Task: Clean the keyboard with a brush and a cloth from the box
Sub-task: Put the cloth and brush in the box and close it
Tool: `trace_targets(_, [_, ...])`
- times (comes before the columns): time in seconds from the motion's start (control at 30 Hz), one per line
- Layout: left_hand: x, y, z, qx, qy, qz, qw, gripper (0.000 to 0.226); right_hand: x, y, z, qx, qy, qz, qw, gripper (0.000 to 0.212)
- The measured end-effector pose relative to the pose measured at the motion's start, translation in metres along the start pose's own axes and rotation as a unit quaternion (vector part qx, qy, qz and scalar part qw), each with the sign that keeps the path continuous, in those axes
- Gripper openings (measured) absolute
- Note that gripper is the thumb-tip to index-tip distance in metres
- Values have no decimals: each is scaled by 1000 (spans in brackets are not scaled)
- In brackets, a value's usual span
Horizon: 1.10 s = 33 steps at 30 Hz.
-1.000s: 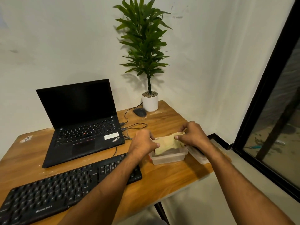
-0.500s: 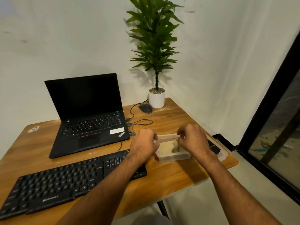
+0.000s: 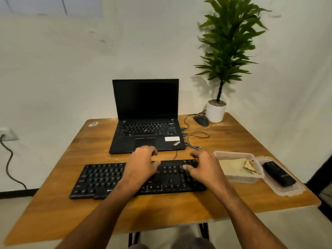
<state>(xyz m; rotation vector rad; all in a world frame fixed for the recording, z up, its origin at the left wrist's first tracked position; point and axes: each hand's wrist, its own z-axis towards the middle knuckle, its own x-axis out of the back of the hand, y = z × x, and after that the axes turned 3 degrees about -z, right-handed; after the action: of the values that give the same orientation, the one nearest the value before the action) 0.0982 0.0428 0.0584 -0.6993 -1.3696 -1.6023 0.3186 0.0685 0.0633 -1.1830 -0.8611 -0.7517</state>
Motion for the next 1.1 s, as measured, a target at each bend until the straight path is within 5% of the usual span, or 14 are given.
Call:
trace_targets(0.43, [37,-137,-82,173,65,-90,979,90,-51,4,-28,-39,-79,-67,994,117])
trace_targets(0.97, [25,-187,-91,214,23,-115,970,166,-61,7,-22,-66,-54,-36,996,118])
trace_targets(1.1, [22,-186,-83,196,37,-117,973,159,-57,8,-8,-70,-55,-31,996,117])
